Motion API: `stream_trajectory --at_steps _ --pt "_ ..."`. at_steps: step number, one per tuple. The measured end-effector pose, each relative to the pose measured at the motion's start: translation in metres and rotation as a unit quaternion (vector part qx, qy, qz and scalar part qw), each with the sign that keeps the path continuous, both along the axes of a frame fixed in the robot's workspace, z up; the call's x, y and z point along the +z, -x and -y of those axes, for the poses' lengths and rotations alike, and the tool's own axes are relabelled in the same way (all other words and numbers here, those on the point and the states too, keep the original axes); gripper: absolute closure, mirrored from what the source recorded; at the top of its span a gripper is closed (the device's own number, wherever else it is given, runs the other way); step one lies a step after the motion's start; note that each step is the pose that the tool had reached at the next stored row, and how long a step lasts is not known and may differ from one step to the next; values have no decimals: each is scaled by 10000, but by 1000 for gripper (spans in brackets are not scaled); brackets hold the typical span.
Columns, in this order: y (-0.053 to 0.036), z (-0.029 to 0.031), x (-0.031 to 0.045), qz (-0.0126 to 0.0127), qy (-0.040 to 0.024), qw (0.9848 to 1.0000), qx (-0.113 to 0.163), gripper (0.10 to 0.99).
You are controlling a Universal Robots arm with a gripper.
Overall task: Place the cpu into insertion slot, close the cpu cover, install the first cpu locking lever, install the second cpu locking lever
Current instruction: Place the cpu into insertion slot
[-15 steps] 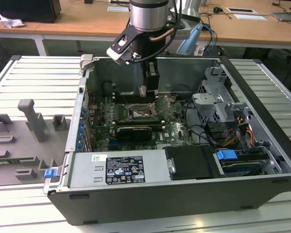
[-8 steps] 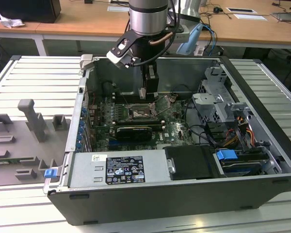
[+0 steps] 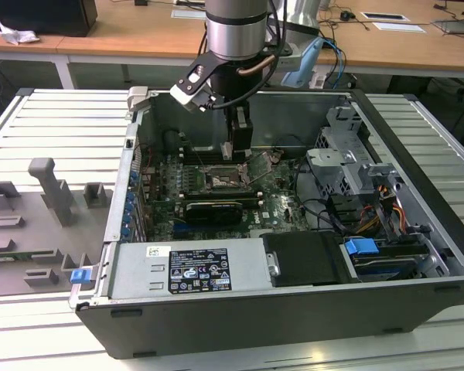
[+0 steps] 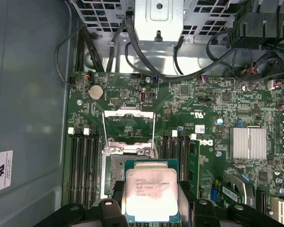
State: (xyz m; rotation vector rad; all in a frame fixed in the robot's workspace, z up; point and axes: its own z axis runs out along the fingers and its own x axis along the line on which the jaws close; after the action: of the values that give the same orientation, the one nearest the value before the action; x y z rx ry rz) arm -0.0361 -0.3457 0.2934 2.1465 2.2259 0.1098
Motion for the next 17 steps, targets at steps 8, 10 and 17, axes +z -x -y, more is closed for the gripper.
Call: stream_trajectory --at_steps 8,10,17 --pt "0 0 -59 0 0 10000 0 561" --pt "0 0 -70 0 0 10000 0 561" --pt "0 0 -137 0 0 10000 0 561"
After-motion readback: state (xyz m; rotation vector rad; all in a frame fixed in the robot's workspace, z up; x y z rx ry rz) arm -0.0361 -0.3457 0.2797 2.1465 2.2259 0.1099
